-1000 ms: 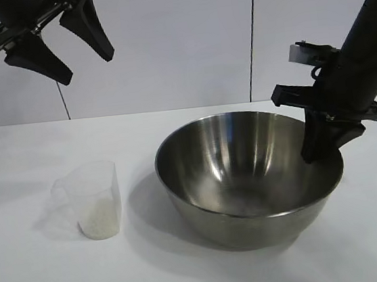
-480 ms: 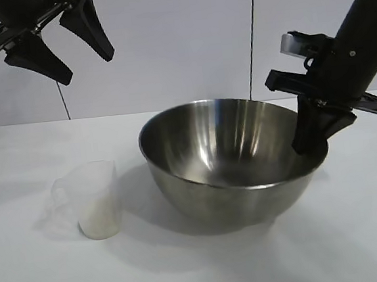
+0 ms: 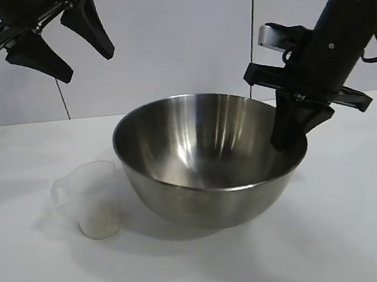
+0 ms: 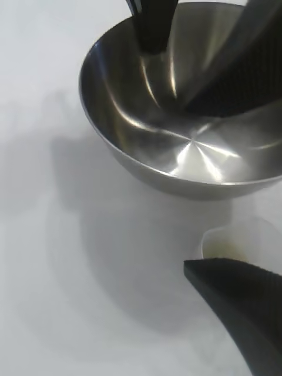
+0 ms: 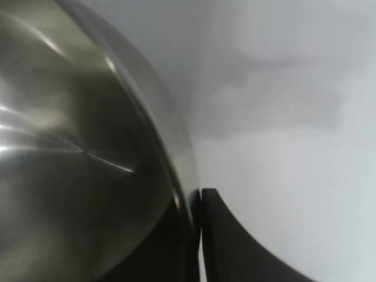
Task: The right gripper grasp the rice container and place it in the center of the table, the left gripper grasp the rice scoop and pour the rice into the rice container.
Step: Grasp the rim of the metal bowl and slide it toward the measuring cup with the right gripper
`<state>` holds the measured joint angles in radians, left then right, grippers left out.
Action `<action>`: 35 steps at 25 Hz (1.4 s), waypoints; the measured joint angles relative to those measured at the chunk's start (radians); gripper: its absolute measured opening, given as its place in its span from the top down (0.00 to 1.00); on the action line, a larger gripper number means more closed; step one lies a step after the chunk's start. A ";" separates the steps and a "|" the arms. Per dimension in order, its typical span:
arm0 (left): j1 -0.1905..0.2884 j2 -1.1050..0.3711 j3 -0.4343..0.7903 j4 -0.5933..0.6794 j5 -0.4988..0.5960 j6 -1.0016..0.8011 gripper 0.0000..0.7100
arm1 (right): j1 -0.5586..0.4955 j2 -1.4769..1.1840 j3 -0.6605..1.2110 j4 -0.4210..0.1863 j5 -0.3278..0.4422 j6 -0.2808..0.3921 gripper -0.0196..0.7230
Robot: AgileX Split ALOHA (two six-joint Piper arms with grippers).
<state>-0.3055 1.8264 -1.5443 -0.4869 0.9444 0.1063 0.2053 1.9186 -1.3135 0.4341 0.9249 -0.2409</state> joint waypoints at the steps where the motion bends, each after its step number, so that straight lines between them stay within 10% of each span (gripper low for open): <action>1: 0.000 0.000 0.000 0.000 -0.001 0.000 0.30 | 0.008 0.000 0.000 -0.015 0.000 0.018 0.96; 7: 0.000 0.000 0.000 0.000 -0.002 0.000 0.30 | 0.010 0.000 0.000 -0.096 -0.010 0.064 0.96; 21: 0.000 0.000 0.000 0.000 -0.002 0.000 0.30 | 0.009 0.063 0.008 -0.047 -0.052 0.080 0.95; 28: 0.000 0.000 0.000 0.000 -0.002 0.000 0.30 | 0.009 0.063 0.008 -0.021 -0.029 0.080 0.54; 35: 0.000 0.000 0.000 0.000 -0.002 0.000 0.30 | 0.009 0.063 -0.044 -0.069 0.034 0.108 0.45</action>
<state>-0.3055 1.8264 -1.5443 -0.4869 0.9425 0.1063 0.2142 1.9819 -1.3579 0.3649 0.9592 -0.1327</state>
